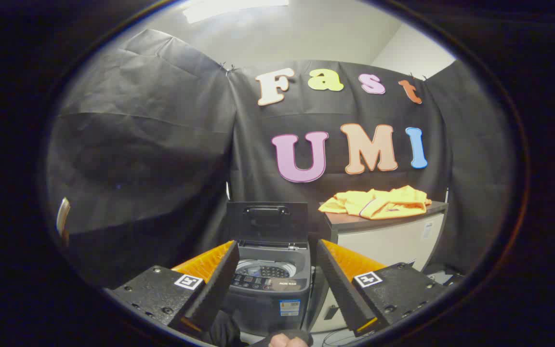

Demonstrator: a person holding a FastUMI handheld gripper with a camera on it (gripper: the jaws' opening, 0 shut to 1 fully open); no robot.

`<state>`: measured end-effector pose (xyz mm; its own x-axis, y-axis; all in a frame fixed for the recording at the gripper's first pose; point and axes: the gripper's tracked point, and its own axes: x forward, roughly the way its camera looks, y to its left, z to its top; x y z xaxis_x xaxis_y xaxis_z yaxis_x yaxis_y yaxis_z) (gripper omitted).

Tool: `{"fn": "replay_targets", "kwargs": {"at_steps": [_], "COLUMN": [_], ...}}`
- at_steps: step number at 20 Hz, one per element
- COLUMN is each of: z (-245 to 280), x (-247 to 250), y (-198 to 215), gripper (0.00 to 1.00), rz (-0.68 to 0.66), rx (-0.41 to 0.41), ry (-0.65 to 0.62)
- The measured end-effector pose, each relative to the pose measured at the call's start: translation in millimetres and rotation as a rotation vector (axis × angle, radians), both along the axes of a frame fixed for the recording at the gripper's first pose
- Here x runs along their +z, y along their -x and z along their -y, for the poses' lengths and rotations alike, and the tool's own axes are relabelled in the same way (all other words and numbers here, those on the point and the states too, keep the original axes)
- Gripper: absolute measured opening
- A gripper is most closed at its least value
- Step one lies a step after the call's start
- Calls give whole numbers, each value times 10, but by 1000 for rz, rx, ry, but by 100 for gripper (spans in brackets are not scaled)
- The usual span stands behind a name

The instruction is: Put the clothes into the washing machine and then close the washing machine lid.

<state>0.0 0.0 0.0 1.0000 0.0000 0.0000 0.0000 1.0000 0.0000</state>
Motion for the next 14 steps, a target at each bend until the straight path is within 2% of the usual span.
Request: {"fn": "replay_targets", "kwargs": {"at_steps": [14], "z": [142], "x": [79], "y": [59], "gripper": [99], "rz": [20], "rx": [-21], "ry": [-35]}}
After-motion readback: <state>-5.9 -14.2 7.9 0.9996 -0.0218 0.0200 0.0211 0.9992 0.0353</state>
